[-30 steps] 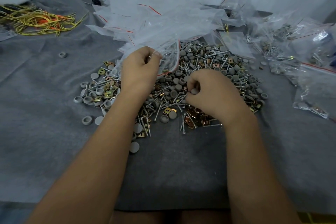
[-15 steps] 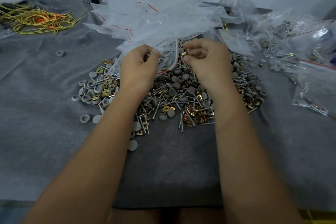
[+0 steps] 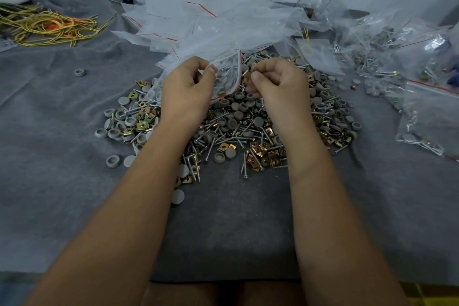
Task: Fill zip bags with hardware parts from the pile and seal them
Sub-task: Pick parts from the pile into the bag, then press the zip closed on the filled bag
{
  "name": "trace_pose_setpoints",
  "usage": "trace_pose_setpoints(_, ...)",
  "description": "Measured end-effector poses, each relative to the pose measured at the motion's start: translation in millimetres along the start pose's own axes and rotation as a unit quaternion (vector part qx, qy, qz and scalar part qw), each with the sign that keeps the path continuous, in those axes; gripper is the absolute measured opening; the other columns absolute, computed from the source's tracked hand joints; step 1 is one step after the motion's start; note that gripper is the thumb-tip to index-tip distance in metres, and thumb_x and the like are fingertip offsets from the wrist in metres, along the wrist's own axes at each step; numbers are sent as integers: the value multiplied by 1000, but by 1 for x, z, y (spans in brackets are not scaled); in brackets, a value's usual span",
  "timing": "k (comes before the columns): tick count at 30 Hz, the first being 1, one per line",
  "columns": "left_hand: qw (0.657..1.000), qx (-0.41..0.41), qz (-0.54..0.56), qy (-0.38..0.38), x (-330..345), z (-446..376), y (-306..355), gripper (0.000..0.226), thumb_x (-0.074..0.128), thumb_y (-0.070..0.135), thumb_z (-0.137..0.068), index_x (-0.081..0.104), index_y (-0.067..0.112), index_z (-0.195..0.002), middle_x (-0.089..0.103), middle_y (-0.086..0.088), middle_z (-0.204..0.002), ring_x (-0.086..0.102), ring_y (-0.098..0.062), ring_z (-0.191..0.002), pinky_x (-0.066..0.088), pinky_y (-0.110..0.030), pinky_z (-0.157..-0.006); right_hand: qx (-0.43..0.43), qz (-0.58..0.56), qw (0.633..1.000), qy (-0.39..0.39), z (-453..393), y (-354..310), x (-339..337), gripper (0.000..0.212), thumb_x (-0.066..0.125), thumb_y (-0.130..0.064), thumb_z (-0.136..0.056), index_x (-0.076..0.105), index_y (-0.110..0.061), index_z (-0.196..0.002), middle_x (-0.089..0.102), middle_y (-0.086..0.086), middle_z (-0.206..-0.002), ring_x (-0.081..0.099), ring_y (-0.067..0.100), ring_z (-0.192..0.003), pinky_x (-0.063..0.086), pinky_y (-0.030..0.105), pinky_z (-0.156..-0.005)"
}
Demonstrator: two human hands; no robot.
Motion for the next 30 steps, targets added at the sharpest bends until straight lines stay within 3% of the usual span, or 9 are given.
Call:
trace_pose_setpoints(5,1000,5,0,-2,-1,-1,-1,18,51,27,-98,65,17,-92,39,16,-41,31,-3,-39,26,-22,-42,-40,161,985,53,0,2,-4,8,59,-15,-93,63,-20,-89,63,-5,-91,58,2,-82,45,12,-69)
trace_pose_setpoints(10,1000,5,-2,-1,-1,-1,-1,18,51,29,-98,64,18,-92,40,16,-42,33,-4,-40,33,-28,-50,-30,134,987,87,-1,2,-9,10,61,-14,-91,64,-22,-86,61,-14,-79,57,-4,-72,44,7,-64)
trace_pose_setpoints(16,1000,14,6,0,0,-1,-1,17,52,27,-97,64,18,-89,41,17,-42,33,-2,-41,29,-21,-43,-121,83,987,65,0,-5,5,11,71,-18,-85,74,-25,-93,59,1,-101,56,8,-92,47,19,-81)
trace_pose_setpoints(20,1000,16,17,0,0,0,0,18,53,25,-97,65,13,-91,41,16,-42,34,-2,-41,27,-18,-42,-164,171,971,5,-3,0,21,23,65,-10,-90,74,-20,-110,49,2,-108,49,23,-110,45,35,-95)
trace_pose_setpoints(24,997,33,60,-23,-3,1,6,18,56,20,-97,67,6,-91,37,11,-46,31,-3,-43,28,-20,-44,-141,174,975,6,-4,4,13,61,49,11,-80,59,-25,-129,46,-6,-116,48,16,-113,44,33,-97)
trace_pose_setpoints(27,989,73,82,-100,-5,8,12,19,59,21,-95,70,7,-93,39,-20,-57,36,-15,-51,30,-25,-47,-139,123,982,-30,-2,1,12,71,65,-3,-84,41,-34,-143,50,-9,-123,49,12,-117,45,34,-99)
trace_pose_setpoints(30,983,91,95,-129,-6,10,16,19,59,24,-91,72,10,-94,49,-30,-66,43,-20,-56,32,-26,-49,-130,80,987,-41,-2,0,10,54,67,-6,-80,57,-27,-129,58,-6,-117,54,10,-112,46,33,-97)
Point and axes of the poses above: each hand's wrist, its own z-axis away from the middle knuckle, its own x-axis out of the palm, y = z × x, the point moved 1 cm from there along -z, towards the middle knuckle
